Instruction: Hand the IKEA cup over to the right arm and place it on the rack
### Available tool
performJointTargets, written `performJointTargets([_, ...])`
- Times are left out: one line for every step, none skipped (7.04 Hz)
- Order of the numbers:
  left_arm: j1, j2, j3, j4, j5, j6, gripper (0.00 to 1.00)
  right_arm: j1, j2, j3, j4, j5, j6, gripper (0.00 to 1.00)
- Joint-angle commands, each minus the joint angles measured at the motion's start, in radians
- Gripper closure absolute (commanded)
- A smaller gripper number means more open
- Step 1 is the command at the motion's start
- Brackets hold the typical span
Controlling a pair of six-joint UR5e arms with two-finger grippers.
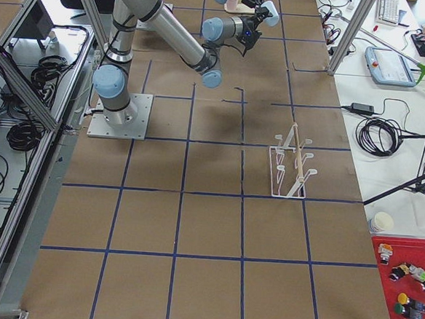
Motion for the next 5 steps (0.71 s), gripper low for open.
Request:
performJointTargets([-0.001,-0.001,0.000,0.000,0.000,0.001,1.00,0.030,0.009,-0.027,-0.004,-0.065,0.026,0.01])
performJointTargets([-0.001,0.000,0.000,0.000,0.000,-0.001,1.00,0.034,0.050,-0.047,-0.007,-0.063,0.028,0.01])
performJointTargets([-0.001,0.000,0.000,0.001,-0.001,0.001,1.00,0.060,0.096,-0.083,-0.022,-0.065,0.031,0.01])
performJointTargets([-0.001,0.000,0.000,0.002,-0.001,-0.001,1.00,0.077,0.108,-0.094,-0.020,-0.077,0.031,0.01])
performJointTargets([-0.001,0.000,0.000,0.002,-0.001,0.001,1.00,0.086,0.104,-0.097,-0.020,-0.101,0.031,0.01])
